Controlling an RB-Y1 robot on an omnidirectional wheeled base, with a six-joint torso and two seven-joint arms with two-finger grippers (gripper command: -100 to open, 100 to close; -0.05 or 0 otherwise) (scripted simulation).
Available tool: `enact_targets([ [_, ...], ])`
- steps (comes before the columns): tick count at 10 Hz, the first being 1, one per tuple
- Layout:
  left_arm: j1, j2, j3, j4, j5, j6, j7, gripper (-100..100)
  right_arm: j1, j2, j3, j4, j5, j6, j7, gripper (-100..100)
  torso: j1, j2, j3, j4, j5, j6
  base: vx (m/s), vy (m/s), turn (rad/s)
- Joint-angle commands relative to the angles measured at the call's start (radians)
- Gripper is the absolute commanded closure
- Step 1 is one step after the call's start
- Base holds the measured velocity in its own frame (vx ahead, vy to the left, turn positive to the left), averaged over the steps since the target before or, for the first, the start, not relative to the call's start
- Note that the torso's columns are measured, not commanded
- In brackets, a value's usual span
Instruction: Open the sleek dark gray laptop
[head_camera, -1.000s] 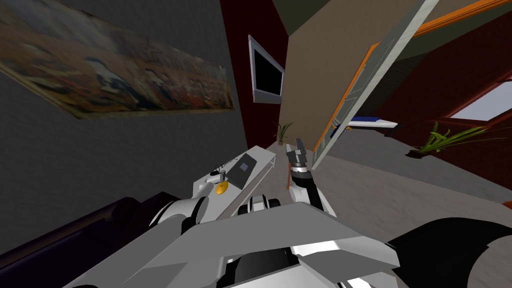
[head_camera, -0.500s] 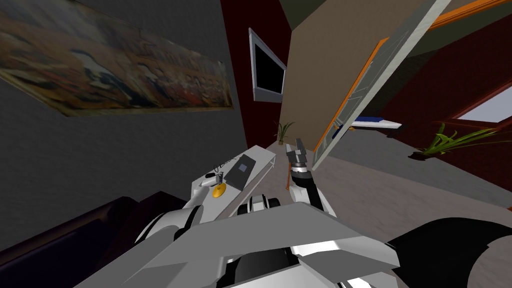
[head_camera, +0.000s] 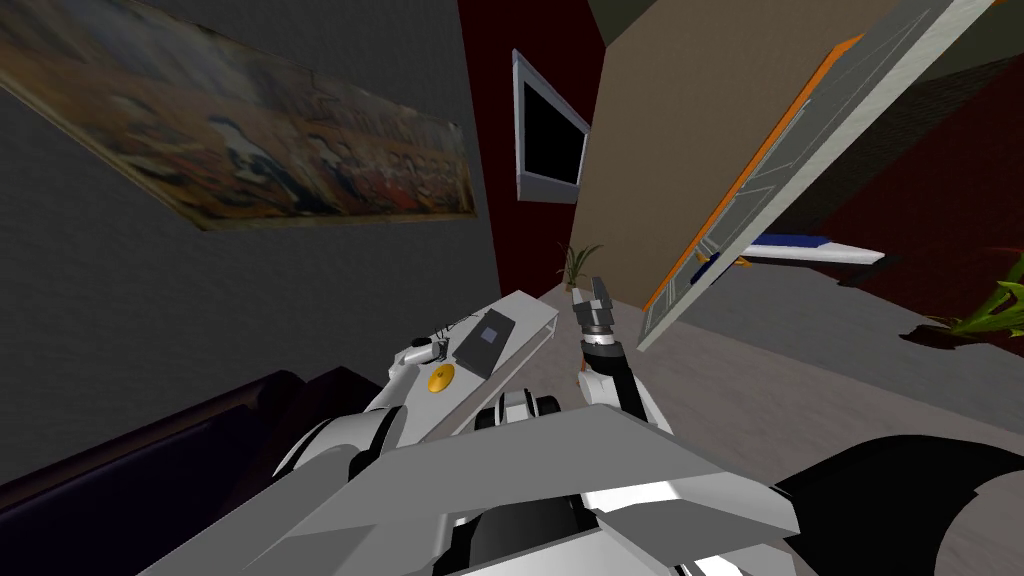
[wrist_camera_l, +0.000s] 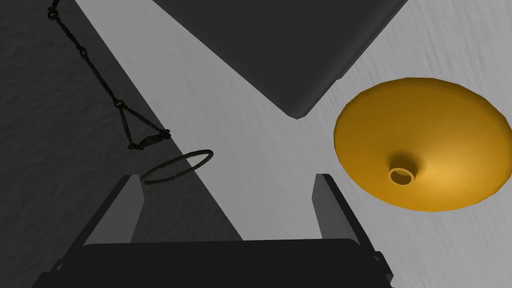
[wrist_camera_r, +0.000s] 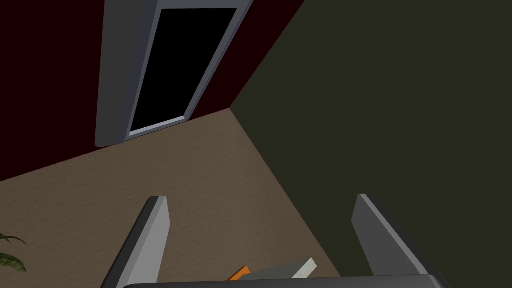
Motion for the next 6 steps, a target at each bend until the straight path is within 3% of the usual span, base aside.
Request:
enact_targets([
  [1, -0.013, 0.007, -0.011, -0.041, 0.028, 0.052, -0.04, -100, 0.0, 0.0, 0.0, 0.0, 0.0, 0.0, 0.0, 0, 0.0, 0.0, 0.0, 0.0, 0.0, 0.0, 0.02, -0.056, 0.195],
  [2, -0.02, 0.01, -0.016, -0.055, 0.038, 0.071, -0.054, -100, 0.0, 0.0, 0.0, 0.0, 0.0, 0.0, 0.0, 0, 0.001, 0.001, 0.001, 0.0, 0.0, -0.001, 0.016, -0.059, 0.194],
  [3, -0.019, 0.009, -0.013, -0.045, 0.03, 0.06, -0.041, -100, 0.0, 0.0, 0.0, 0.0, 0.0, 0.0, 0.0, 0, 0.0, 0.001, 0.001, 0.0, 0.0, 0.0, 0.008, -0.029, 0.033],
  [4, -0.022, 0.01, -0.013, -0.042, 0.032, 0.062, -0.046, 0, 0.0, 0.0, 0.0, 0.0, 0.0, 0.0, 0.0, 0, 0.002, 0.001, 0.001, 0.0, 0.001, 0.0, 0.002, -0.006, -0.007],
  [6, -0.022, 0.009, -0.013, -0.043, 0.032, 0.062, -0.045, 0, 0.0, 0.0, 0.0, 0.0, 0.0, 0.0, 0.0, 0, 0.002, 0.001, 0.001, 0.0, 0.0, 0.0, 0.0, 0.0, 0.0],
])
